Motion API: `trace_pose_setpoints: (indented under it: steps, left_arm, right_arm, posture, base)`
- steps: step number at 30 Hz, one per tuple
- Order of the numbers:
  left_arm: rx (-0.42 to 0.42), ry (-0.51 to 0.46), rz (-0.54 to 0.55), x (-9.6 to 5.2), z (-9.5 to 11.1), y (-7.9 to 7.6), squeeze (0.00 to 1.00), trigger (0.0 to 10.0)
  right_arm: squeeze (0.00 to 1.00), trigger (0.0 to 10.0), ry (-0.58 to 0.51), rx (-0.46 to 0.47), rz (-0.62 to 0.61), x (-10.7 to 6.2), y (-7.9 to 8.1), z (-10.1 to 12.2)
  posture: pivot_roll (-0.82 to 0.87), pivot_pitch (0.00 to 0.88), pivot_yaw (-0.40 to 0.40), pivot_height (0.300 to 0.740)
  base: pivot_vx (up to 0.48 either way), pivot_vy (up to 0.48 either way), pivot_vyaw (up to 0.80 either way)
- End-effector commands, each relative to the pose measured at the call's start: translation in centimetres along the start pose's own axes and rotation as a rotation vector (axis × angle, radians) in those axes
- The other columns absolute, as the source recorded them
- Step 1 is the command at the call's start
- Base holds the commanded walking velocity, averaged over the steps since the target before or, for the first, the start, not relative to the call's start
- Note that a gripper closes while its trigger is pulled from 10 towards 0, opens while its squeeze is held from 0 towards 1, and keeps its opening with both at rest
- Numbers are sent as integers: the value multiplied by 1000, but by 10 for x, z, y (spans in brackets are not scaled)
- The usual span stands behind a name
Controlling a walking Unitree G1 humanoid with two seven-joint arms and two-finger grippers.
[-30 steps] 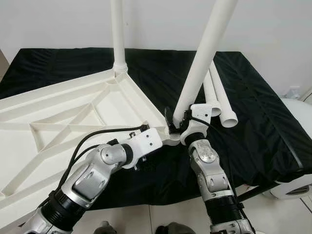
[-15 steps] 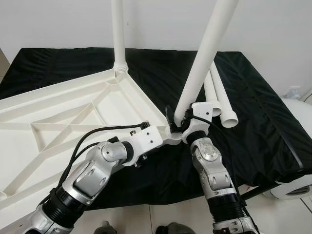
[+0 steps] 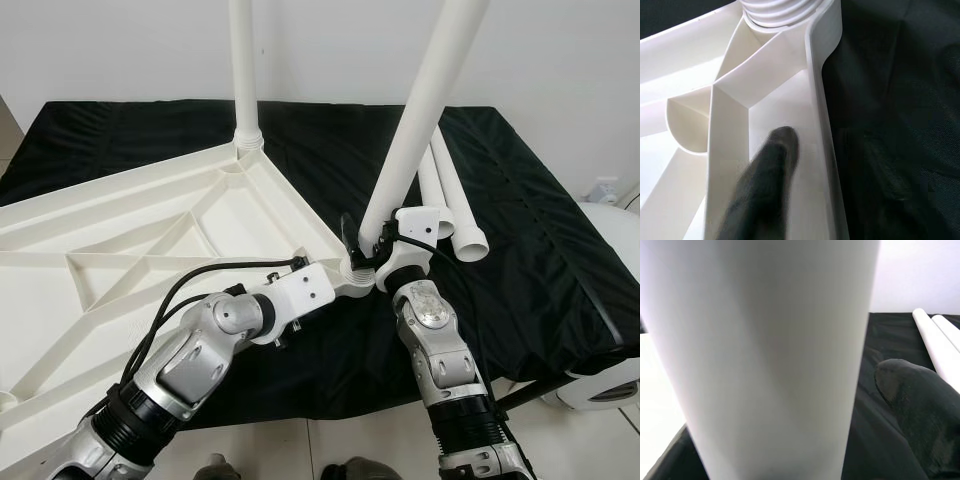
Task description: Building children table
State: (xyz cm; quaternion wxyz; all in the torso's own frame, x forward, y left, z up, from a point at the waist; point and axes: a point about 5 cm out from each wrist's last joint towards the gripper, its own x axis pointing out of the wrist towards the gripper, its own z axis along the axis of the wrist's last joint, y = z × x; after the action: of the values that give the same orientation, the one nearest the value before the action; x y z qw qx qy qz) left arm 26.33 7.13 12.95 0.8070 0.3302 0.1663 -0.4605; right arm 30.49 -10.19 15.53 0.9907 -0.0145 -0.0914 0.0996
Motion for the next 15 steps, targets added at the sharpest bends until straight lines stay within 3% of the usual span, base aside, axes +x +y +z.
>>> trace_pose_setpoints:
  steps: [1,2,10,11,13,14,15]
  left_arm:
    - [-39,82,-21,5,-17,-6,0,980]
    - [-43,77,-17,4,-17,-5,0,0]
    - [-43,87,4,2,-18,1,0,0]
    - [-39,93,11,1,-19,3,0,471]
    - [-39,93,11,1,-19,3,0,471]
    - [-36,97,16,1,-19,4,0,7922]
    - [-29,102,19,1,-19,6,0,10000]
  right_arm:
    - [0,10000,-22,0,-22,0,-8,3]
    - [0,10000,-23,4,-21,0,-8,3]
    - [0,10000,-28,23,16,-3,-8,1]
    - [0,10000,-26,26,25,-4,-8,1]
    - [0,10000,-26,26,25,-4,-8,1]
    - [0,10000,-21,29,35,-4,-8,-1]
    - [0,10000,-8,34,62,-5,-9,-3]
  posture:
    - [28,25,-50,740]
    - [28,26,-50,740]
    - [31,25,-48,740]
    - [32,24,-48,740]
    - [32,24,-48,740]
    - [32,23,-47,740]
    - [32,24,-47,740]
  base:
    - [0,0,0]
    - [0,0,0]
    - [0,0,0]
    - [0,0,0]
    - [0,0,0]
    - [0,0,0]
    - [0,0,0]
